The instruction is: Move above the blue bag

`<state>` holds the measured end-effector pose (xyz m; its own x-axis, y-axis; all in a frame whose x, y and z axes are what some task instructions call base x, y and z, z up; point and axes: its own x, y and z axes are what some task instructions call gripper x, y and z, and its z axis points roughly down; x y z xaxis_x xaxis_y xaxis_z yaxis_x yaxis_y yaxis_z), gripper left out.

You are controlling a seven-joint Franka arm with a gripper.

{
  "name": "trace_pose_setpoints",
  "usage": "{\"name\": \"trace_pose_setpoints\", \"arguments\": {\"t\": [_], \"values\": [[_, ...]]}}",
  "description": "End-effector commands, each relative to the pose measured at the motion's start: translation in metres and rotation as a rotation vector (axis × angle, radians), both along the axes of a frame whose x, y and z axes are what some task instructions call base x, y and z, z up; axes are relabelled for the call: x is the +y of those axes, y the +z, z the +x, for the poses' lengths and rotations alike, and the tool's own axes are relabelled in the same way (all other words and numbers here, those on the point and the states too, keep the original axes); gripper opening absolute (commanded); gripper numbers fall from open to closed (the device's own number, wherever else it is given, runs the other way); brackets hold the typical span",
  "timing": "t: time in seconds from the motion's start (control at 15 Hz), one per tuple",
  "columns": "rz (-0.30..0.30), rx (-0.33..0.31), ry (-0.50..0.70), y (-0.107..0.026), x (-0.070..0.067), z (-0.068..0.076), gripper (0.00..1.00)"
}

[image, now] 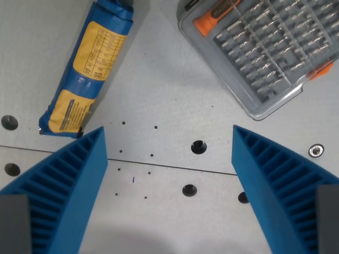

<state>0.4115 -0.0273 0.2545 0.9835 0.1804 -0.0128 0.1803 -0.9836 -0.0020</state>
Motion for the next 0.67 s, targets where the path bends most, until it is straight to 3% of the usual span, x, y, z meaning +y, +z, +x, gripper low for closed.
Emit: {"name": "trace_pose_setpoints", "arguments": {"t": [0.07,0.67], "values": [[0.0,-0.005,0.0,0.0021,-0.0001,0.0003,1.0],[-0.002,-0.005,-0.039,-0.0004,0.0016,0.0002,1.0]]}}
